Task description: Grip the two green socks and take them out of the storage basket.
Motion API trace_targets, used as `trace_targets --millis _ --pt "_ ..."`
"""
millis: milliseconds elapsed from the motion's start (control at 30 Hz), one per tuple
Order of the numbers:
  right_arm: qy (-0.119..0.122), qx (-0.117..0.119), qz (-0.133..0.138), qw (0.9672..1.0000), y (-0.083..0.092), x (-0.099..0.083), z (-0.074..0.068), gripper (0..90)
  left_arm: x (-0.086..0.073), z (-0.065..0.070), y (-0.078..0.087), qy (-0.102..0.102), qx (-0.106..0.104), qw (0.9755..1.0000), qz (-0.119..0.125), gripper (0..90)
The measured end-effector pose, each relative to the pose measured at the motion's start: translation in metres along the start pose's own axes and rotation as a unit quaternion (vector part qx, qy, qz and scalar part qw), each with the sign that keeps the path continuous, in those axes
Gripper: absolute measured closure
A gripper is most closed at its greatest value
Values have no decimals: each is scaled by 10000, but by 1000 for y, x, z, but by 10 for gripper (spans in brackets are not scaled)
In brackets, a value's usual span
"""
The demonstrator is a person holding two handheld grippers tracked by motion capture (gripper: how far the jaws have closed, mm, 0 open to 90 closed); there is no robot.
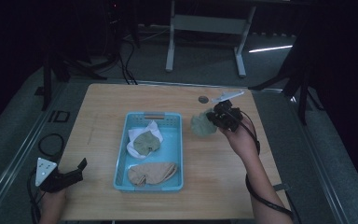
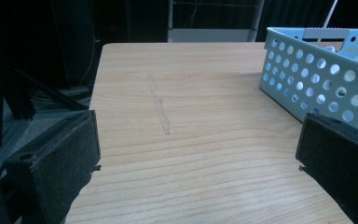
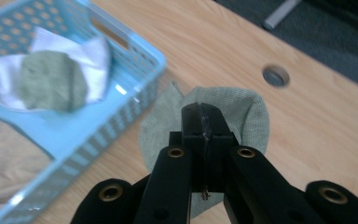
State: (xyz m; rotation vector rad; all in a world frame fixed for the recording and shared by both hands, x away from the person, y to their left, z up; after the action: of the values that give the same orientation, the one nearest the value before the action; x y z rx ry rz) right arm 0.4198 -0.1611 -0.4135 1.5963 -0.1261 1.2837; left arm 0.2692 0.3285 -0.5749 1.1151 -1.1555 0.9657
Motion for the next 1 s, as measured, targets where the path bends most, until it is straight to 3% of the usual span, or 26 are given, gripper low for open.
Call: trace_targets --millis 300,600,1000 --pt "-517 -127 -411 9977 -21 -51 31 899 0 0 0 -3 1 10000 -10 0" --pt "-885 -93 -814 9927 -48 -95 47 899 0 0 0 -8 5 10000 -12 0" --pt "-1079 -139 -1047 9885 -61 -125 58 889 0 0 0 -5 10 10000 -8 0"
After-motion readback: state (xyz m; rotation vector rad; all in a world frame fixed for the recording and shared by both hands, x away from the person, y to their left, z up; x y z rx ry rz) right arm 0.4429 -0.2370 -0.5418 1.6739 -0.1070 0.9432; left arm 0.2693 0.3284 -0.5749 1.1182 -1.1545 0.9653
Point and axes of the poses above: each handheld gripper's, and its own axes: y roughly backward along the jaws, x roughly out of its top, z roughly to its right, the point moved 4 cm from there along -y, roughly forward along the jaws, and after that the axes turned 6 degrees about z, right-handed, at the moved point
